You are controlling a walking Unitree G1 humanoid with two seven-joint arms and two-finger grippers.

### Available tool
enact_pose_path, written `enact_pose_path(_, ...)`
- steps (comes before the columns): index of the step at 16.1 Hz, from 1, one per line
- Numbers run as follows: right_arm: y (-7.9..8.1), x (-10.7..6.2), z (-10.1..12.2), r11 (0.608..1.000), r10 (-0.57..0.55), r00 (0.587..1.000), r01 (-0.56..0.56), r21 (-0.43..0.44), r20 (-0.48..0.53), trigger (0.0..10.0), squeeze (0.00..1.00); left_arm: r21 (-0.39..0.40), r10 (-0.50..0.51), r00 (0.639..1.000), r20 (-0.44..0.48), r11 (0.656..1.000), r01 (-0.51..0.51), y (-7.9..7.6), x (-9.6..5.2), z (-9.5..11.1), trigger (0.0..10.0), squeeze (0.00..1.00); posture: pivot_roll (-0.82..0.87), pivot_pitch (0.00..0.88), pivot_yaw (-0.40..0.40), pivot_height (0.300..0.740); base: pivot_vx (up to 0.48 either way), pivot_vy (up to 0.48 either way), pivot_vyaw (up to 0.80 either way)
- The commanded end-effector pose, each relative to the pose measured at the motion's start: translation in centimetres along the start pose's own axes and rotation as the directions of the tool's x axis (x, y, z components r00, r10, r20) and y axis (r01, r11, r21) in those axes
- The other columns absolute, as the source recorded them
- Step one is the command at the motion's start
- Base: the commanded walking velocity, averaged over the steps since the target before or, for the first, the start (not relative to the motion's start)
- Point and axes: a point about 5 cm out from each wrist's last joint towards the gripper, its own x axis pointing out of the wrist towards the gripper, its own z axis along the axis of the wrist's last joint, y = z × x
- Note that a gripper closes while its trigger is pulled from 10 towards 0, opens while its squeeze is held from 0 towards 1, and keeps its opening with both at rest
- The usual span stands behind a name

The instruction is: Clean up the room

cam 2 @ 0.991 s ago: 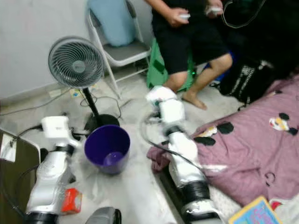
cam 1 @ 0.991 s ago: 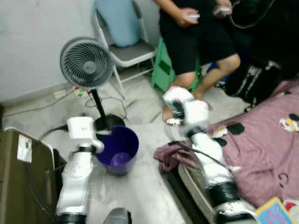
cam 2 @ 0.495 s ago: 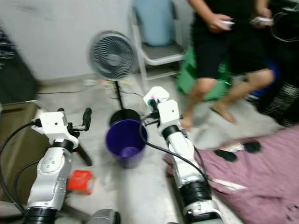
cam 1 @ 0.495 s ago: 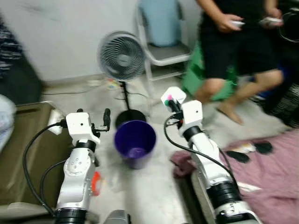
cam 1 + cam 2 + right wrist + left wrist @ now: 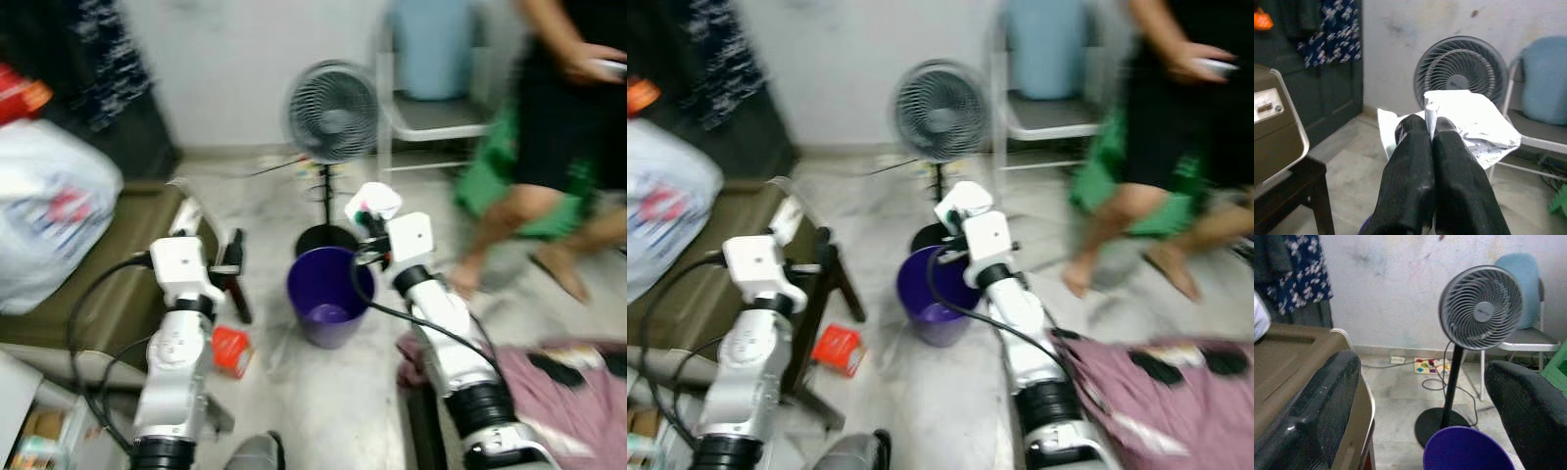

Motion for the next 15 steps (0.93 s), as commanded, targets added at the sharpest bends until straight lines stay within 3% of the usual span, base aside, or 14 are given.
enact_pose_path(1,0.57,0.31,0.38,1.000,0.022,1.000,-0.022,0.003,0.009,10.0,0.00,0.020,0.017,1.000,0.007,1.000,-0.017,0.53,0.00,0.34,10.0,0.00,0.03,0.038,0.009,0.740,0.000,0.000,0.80)
enact_pose_path(5,0.63,0.32,0.42,1.000,0.023,1.000,-0.023,0.011,0.010,10.0,0.00,0.013,0.013,1.000,0.007,1.000,-0.013,0.49,-0.06,0.34,10.0,0.00,0.03,0.048,0.008,0.740,0.000,0.000,0.68)
enact_pose_path(12,0.79,0.41,0.46,1.000,0.016,1.000,-0.016,0.023,0.007,10.0,0.00,0.004,-0.026,1.000,0.015,1.000,0.026,0.30,-0.05,0.56,10.0,0.00,0.03,0.071,0.018,0.740,0.000,0.000,0.00)
enact_pose_path(15,0.84,0.52,0.50,1.000,0.019,1.000,-0.019,0.023,0.008,10.0,0.00,0.007,-0.031,0.999,0.017,1.000,0.031,0.29,0.02,0.66,10.0,0.00,0.03,0.080,0.018,0.740,0.085,0.000,0.61)
